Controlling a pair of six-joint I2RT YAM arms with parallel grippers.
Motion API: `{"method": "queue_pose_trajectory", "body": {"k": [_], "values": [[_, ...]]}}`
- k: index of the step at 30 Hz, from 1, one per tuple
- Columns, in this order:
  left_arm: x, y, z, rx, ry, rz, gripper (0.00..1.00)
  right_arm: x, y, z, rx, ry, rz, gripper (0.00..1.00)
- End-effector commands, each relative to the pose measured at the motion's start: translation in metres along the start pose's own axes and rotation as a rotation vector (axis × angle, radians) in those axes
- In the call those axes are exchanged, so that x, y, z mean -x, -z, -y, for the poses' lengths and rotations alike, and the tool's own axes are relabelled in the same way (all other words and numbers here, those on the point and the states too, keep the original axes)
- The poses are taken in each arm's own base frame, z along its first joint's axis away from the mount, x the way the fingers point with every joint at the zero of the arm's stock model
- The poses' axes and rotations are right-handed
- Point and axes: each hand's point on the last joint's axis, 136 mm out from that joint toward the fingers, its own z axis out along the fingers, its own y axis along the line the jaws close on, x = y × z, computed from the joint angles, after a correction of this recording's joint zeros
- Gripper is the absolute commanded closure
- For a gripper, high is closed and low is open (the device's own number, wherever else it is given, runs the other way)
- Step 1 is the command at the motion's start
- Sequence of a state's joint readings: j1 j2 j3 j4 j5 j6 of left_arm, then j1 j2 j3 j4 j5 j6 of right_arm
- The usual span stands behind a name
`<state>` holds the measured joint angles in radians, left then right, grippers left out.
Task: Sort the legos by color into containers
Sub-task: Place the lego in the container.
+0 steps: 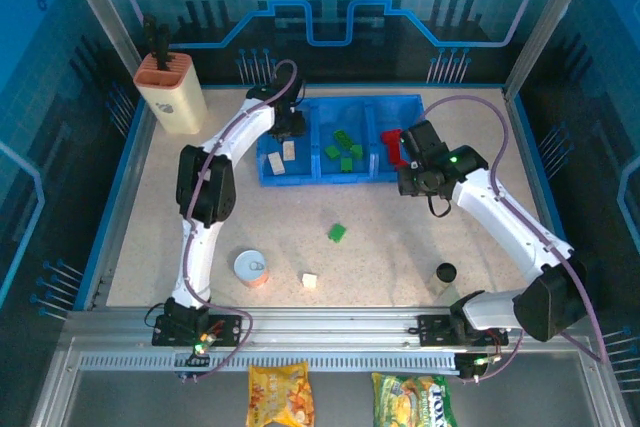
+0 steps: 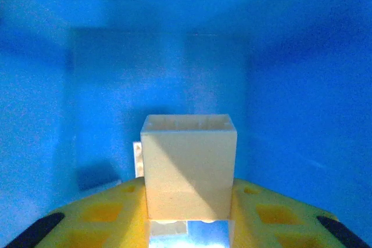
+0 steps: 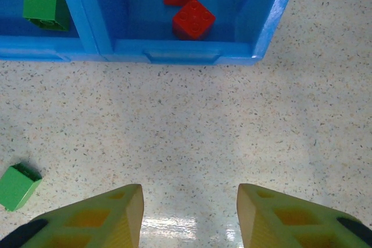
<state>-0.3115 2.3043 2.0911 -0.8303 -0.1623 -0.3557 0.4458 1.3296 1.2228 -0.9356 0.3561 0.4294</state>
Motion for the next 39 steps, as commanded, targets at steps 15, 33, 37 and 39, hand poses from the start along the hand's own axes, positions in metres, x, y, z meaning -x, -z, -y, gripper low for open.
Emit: {"method": "queue_pose_trajectory", "body": {"k": [15, 33, 37, 39], "values": [[0.016, -0.043, -0.014, -0.009, 0.004, 0.001, 0.58, -0.002, 0.011, 0.011, -0.018, -0.023, 0.003, 0.53], [0.001, 0.043, -0.008, -0.105, 0.01, 0.01, 0.56, 0.001, 0.004, -0.023, 0.068, 0.005, -0.02, 0.53], [-0.018, 0.06, -0.013, -0.124, 0.008, -0.015, 0.56, -0.003, 0.0, -0.041, 0.085, 0.053, -0.035, 0.53], [-0.027, 0.07, -0.015, -0.135, 0.002, -0.025, 0.56, -0.006, -0.003, -0.052, 0.094, 0.081, -0.047, 0.52]]}}
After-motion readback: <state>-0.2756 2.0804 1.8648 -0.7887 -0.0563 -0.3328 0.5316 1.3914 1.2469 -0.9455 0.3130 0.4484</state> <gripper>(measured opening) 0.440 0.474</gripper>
